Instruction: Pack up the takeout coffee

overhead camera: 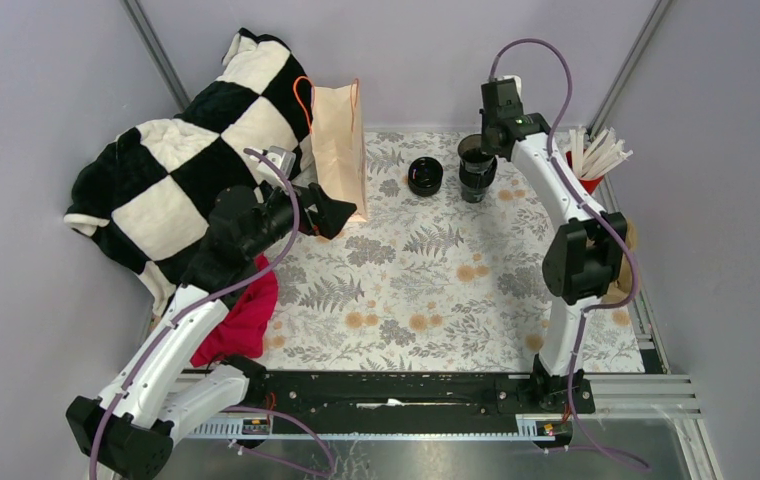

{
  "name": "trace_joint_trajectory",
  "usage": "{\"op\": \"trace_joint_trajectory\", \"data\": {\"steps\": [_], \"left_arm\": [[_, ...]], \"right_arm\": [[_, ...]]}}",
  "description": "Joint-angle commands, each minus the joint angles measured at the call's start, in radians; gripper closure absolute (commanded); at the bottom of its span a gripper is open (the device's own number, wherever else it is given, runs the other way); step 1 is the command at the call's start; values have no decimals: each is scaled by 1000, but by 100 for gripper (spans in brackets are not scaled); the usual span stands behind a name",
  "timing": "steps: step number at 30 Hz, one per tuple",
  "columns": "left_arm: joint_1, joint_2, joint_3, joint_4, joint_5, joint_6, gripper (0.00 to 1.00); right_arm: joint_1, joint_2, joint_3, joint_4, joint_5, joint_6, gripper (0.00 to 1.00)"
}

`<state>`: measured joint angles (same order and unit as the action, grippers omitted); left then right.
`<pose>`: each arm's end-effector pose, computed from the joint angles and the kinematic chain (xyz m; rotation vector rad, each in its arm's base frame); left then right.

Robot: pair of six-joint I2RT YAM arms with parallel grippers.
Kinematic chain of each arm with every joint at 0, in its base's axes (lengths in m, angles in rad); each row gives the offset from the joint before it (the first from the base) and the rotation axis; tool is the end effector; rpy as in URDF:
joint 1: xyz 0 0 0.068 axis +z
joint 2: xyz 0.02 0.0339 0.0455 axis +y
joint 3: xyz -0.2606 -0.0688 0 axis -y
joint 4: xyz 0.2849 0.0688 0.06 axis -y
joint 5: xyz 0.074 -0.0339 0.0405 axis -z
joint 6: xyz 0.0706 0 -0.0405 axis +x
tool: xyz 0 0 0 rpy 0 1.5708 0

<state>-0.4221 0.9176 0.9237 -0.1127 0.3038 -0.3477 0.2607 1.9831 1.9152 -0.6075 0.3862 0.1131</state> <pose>0.2529 -0.1367 0.3671 0.3014 1.7156 -0.8271 0.5108 0.1087 0.3056 0.0436 2.1970 -0.2251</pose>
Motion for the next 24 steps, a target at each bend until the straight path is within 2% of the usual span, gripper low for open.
{"op": "trace_joint_trajectory", "data": {"steps": [1, 6, 10, 18, 24], "left_arm": [[-4, 3, 43, 28, 19, 3, 1], [-3, 3, 44, 29, 23, 0, 1], [-4, 5, 44, 28, 22, -1, 1], [-3, 6, 59, -2, -32, 7, 1], [-1, 9, 58, -3, -36, 3, 1]], "right_arm": [[-8, -142, -17, 40, -58, 38, 100], [-7, -233, -39, 35, -77, 40, 100], [23, -331, -125, 58, -155, 43, 100], [266, -461, -438, 96, -324, 100, 100], [405, -465, -624, 179, -330, 154, 100]]}}
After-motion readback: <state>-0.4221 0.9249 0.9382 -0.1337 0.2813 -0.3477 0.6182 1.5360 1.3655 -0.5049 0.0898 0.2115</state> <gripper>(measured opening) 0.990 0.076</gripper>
